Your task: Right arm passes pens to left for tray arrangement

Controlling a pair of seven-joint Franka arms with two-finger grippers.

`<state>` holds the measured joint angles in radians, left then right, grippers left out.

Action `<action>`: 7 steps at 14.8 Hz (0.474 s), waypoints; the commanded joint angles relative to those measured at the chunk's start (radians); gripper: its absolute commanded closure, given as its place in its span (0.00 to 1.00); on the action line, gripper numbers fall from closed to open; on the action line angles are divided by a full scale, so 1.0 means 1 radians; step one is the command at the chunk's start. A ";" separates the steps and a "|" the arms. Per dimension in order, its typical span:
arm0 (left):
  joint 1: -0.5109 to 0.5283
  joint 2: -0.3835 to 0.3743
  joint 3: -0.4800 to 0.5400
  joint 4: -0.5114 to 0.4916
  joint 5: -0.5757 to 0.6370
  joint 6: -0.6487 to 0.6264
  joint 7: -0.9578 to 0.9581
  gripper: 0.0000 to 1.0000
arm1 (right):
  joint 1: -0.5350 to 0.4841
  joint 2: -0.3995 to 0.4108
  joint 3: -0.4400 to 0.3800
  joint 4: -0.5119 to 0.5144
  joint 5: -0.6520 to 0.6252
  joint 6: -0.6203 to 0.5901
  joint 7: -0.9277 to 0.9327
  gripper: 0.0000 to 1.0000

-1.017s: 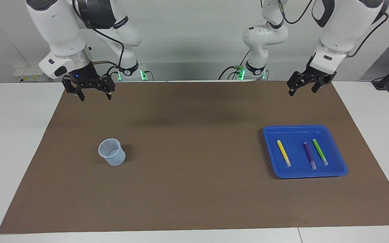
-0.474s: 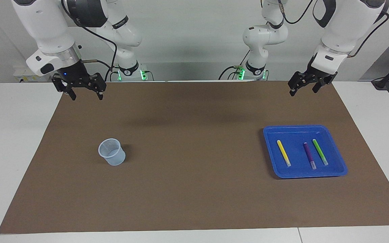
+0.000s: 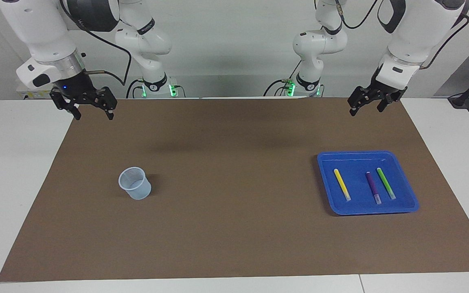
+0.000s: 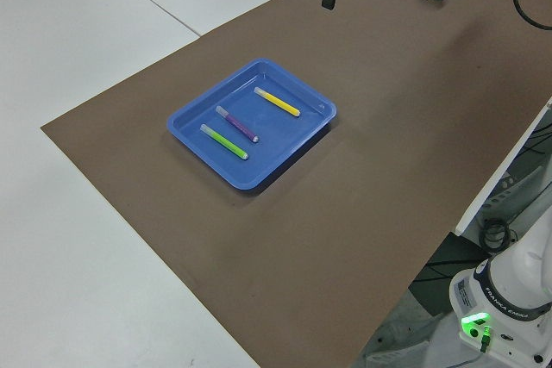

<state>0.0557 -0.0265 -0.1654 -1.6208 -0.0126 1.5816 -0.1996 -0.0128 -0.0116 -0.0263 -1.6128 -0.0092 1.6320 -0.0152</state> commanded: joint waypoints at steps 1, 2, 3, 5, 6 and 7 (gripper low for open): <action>-0.010 -0.027 0.014 -0.028 -0.014 0.018 0.009 0.00 | 0.047 0.005 -0.047 0.020 0.011 -0.021 -0.025 0.00; -0.010 -0.027 0.014 -0.028 -0.014 0.020 0.009 0.00 | 0.045 0.004 -0.047 0.019 0.012 -0.023 -0.023 0.00; -0.010 -0.027 0.014 -0.028 -0.014 0.020 0.009 0.00 | 0.045 0.004 -0.046 0.019 0.012 -0.023 -0.023 0.00; -0.010 -0.027 0.014 -0.028 -0.014 0.020 0.009 0.00 | 0.045 0.004 -0.041 0.019 0.012 -0.021 -0.022 0.00; -0.010 -0.027 0.014 -0.028 -0.014 0.020 0.009 0.00 | 0.045 0.004 -0.041 0.019 0.017 -0.021 -0.022 0.00; -0.010 -0.027 0.014 -0.028 -0.014 0.020 0.009 0.00 | 0.037 0.002 -0.043 0.019 0.052 -0.021 -0.022 0.00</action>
<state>0.0557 -0.0267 -0.1654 -1.6208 -0.0126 1.5817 -0.1996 0.0263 -0.0116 -0.0604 -1.6101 -0.0006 1.6313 -0.0152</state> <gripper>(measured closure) 0.000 0.000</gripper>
